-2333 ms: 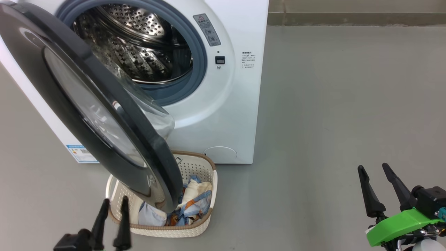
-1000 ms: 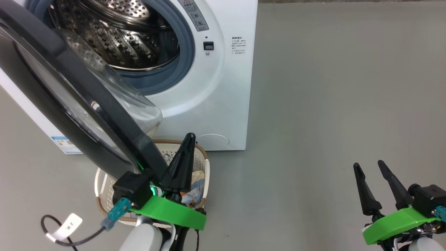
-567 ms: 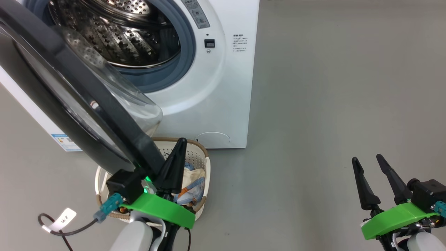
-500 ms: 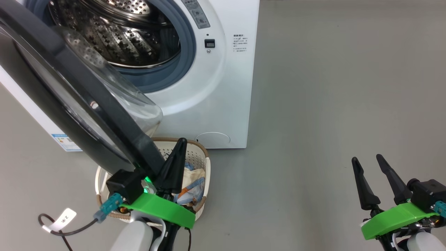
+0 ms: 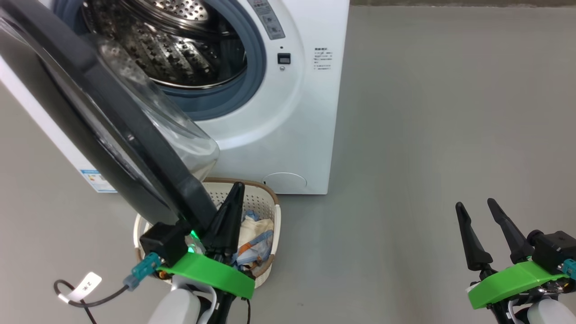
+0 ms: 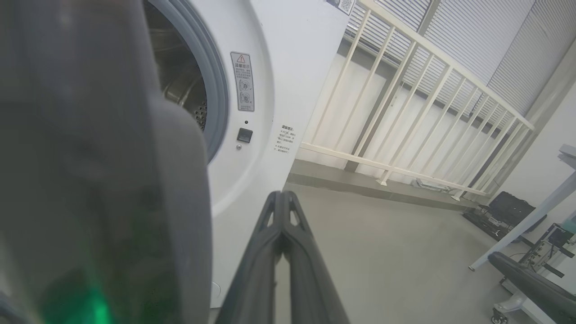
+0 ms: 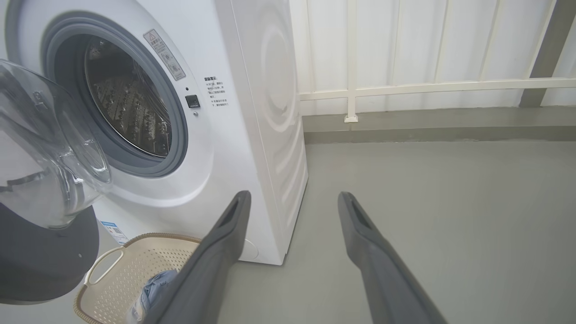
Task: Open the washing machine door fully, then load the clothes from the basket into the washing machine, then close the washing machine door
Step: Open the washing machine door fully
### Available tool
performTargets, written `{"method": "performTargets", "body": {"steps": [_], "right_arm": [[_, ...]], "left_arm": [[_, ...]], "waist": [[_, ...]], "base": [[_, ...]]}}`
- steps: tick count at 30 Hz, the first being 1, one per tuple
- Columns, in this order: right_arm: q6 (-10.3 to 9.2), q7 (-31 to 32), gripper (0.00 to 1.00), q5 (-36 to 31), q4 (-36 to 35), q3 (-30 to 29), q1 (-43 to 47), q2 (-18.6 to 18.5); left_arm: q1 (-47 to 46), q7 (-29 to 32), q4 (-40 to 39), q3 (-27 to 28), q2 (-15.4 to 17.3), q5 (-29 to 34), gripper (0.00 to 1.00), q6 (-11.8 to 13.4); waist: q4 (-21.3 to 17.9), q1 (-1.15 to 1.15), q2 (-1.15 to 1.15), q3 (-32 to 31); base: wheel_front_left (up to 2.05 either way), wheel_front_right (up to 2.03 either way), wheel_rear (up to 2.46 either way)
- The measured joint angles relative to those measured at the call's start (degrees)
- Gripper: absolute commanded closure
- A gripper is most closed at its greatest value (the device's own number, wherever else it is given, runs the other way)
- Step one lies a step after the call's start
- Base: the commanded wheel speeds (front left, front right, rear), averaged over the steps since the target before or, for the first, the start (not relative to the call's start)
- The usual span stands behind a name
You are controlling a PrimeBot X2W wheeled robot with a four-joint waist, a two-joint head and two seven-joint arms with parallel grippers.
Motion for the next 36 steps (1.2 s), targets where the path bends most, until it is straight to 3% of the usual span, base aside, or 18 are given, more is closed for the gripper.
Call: {"method": "performTargets", "body": {"steps": [25, 36], "right_arm": [[0.0, 0.0, 0.0, -0.1, -0.6, -0.7, 0.6, -0.4], [0.01, 0.0, 0.0, -0.1, -0.7, -0.8, 0.6, -0.4]], "left_arm": [[6.6, 0.0, -3.7, 0.7, 0.1, 0.9, 1.0, 1.6], [8.5, 0.0, -5.1, 2.3, 0.3, 2.4, 1.0, 3.5]], "waist": [[8.1, 0.0, 0.0, -0.9], [12.0, 0.0, 0.0, -0.8]], "base": [[0.0, 0.0, 0.0], [0.0, 0.0, 0.0]]}}
